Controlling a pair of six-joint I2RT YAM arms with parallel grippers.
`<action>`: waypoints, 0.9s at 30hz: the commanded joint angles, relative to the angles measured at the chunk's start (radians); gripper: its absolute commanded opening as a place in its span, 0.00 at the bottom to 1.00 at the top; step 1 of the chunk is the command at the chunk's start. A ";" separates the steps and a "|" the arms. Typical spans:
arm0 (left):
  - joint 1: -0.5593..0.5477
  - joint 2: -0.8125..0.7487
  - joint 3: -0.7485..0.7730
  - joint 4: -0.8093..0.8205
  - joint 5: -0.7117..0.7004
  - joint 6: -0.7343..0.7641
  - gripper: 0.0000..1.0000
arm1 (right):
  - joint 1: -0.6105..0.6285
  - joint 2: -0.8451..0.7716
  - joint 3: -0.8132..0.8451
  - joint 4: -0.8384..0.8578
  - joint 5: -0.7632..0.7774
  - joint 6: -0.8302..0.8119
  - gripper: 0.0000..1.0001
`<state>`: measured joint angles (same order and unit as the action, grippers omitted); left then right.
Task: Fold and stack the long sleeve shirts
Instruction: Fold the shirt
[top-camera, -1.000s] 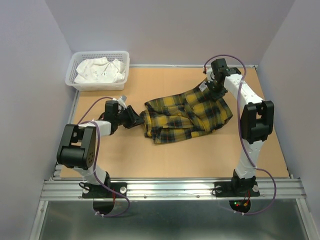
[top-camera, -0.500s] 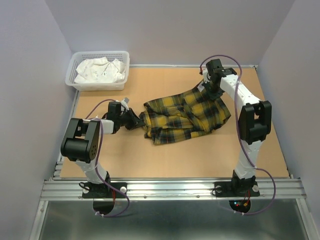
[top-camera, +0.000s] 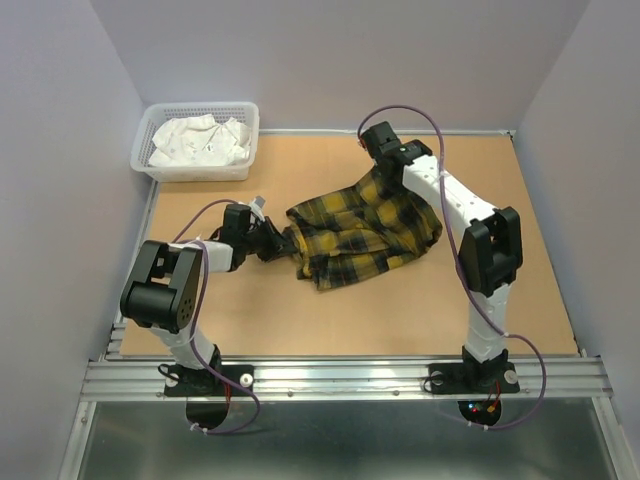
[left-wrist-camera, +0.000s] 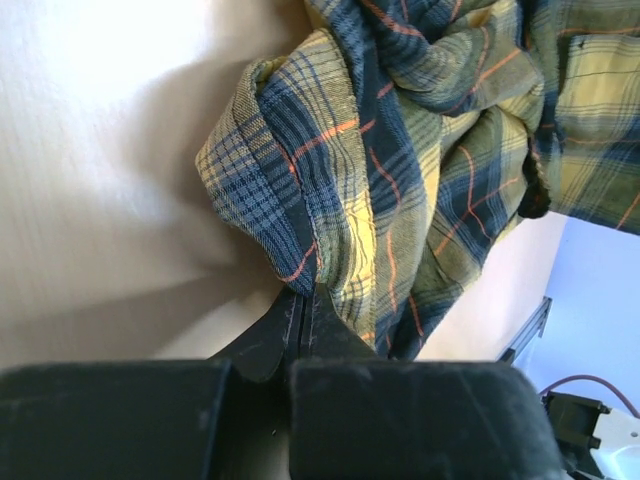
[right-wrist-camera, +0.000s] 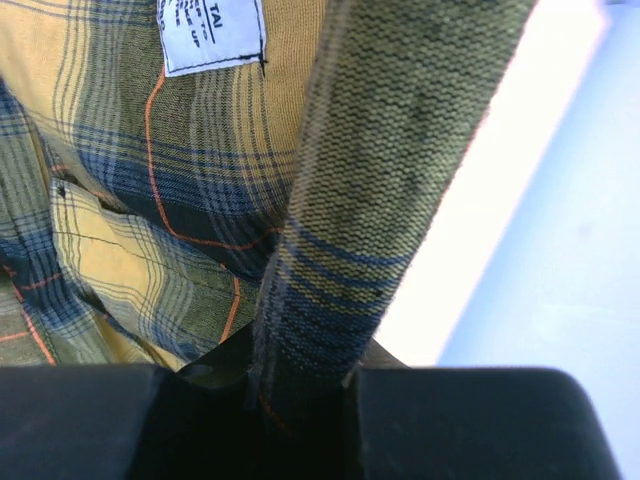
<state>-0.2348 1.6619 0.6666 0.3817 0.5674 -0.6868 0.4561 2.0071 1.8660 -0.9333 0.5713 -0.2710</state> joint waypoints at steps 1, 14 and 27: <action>-0.018 -0.071 -0.025 0.052 -0.004 -0.033 0.00 | 0.092 0.004 0.081 0.028 0.274 -0.008 0.01; -0.066 -0.088 -0.065 0.079 -0.026 -0.098 0.00 | 0.377 0.182 0.205 -0.010 0.380 0.078 0.01; -0.067 -0.088 -0.087 0.111 -0.018 -0.137 0.00 | 0.467 0.321 0.283 -0.068 0.132 0.254 0.12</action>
<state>-0.2955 1.6176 0.5953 0.4450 0.5407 -0.8104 0.9115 2.3138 2.0678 -0.9810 0.8150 -0.1162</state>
